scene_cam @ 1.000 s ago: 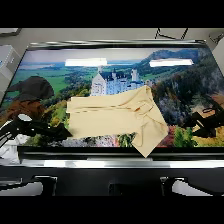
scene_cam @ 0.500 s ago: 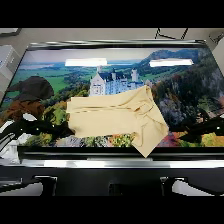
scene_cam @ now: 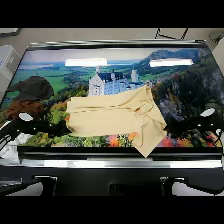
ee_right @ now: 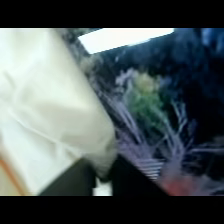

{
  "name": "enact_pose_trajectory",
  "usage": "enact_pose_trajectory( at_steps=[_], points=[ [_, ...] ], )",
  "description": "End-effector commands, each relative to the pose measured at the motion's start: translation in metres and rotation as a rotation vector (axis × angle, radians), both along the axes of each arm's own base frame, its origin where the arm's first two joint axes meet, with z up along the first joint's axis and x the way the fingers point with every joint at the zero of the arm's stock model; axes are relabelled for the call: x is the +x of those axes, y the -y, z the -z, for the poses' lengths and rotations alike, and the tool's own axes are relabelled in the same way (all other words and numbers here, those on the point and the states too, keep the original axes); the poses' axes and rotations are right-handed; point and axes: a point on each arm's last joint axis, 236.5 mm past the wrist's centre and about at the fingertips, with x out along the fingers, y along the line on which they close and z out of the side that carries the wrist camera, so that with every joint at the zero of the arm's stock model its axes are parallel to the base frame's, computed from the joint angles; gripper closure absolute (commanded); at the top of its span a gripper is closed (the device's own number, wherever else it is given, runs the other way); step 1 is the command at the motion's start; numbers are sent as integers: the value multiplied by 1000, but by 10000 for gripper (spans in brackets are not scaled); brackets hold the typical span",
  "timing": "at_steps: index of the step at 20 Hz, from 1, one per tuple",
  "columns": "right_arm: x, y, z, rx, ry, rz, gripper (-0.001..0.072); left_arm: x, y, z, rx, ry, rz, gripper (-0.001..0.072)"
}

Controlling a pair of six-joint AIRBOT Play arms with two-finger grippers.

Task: Fold the clothes and pants, and hang the long-sleeved shirts on hangers.

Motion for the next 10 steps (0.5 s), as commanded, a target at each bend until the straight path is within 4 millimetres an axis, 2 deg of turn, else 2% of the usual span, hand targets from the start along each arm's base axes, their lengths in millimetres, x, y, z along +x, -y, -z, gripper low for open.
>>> enact_pose_trajectory(
  at_steps=[1, 3, 4, 5, 6, 7, 8, 9, 10],
  points=[
    [14, 6, -5, -62, 32, -9, 672, 2, 1, -8, -8, 18, -2, 692],
    [32, 8, -37, -65, 103, -31, 672, 16, -1, -21, 3, 81, 14, 692],
    [48, 10, -65, -72, 171, -34, 673, 32, -4, -38, 15, 149, 19, 692],
    [67, 13, -99, -88, 262, -34, 673, 57, -8, -69, 35, 255, 15, 692],
    [90, 16, -147, -111, 391, -27, 673, 86, -14, -115, 63, 398, 6, 693],
    [109, 19, -202, -149, 540, -36, 673, 112, -20, -174, 95, 565, -9, 692],
    [124, 24, -272, -219, 717, -45, 673, 133, -26, -246, 131, 756, -30, 692],
    [130, 28, -344, -291, 889, -37, 672, 143, -32, -335, 171, 977, -61, 692],
    [124, 30, -423, -378, 1073, -23, 672, 138, -38, -418, 212, 1179, -96, 692]
  ],
)
